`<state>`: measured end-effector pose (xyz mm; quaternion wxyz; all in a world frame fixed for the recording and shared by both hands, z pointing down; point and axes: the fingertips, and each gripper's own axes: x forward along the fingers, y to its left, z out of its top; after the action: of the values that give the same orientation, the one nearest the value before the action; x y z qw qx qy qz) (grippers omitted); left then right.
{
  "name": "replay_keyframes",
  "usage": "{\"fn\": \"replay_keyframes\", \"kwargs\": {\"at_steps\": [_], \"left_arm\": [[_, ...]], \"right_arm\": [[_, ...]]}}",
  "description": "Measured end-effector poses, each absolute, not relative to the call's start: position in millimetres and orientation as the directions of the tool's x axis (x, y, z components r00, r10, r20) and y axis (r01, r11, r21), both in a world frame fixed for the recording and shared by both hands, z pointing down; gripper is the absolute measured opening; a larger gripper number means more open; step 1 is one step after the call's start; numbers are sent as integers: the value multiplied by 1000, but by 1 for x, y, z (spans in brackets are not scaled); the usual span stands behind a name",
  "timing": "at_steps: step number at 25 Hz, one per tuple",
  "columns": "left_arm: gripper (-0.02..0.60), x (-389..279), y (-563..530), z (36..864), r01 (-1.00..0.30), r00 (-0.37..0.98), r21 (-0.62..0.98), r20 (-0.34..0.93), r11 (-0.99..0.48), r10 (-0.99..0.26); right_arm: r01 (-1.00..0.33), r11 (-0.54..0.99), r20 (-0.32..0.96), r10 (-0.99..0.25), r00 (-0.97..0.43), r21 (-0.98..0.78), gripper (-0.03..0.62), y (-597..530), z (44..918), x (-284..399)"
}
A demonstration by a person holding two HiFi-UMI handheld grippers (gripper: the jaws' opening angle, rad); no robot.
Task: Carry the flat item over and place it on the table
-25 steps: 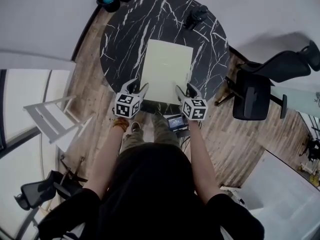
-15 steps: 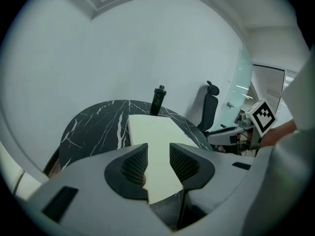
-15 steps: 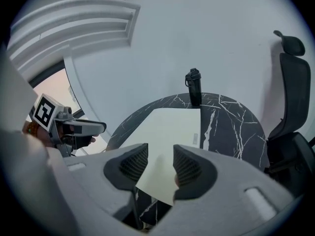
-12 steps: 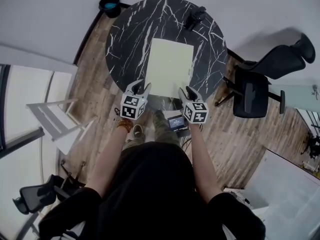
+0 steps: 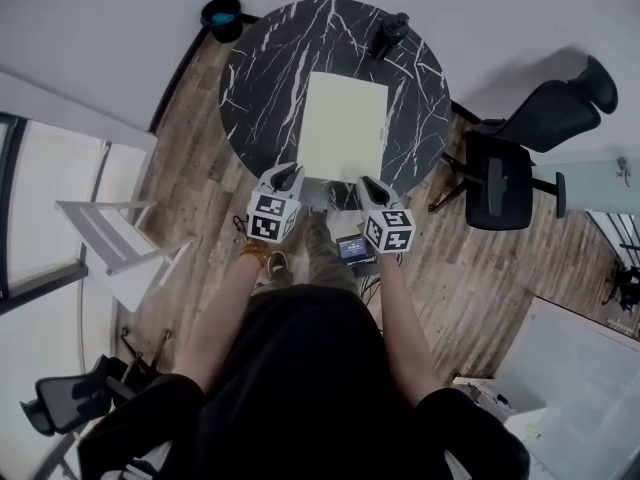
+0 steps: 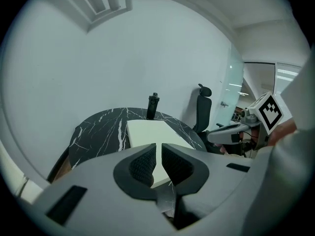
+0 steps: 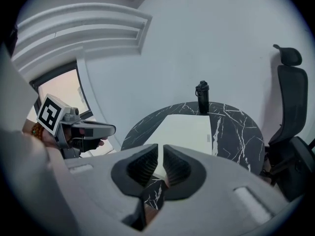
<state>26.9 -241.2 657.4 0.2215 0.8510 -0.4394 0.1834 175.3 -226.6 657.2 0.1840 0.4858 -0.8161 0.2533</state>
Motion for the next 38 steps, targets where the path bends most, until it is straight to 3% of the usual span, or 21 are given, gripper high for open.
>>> {"fn": "replay_keyframes", "kwargs": {"at_steps": [14,23,38], "left_arm": [[15,31,-201,588,-795,595,132,359,-592,-719],[15,29,-179,487,-776,623,13,172,-631,-763],[15,41,-123,367,-759,650,-130,-81,-638,-756]], "right_arm": [[-906,397,418,-806,-420,-146,6,-175,590,145],[-921,390,199,-902,-384,-9,2,-160,483,121],[-916,377,-64,-919,-388,138,2,-97,350,105]]}}
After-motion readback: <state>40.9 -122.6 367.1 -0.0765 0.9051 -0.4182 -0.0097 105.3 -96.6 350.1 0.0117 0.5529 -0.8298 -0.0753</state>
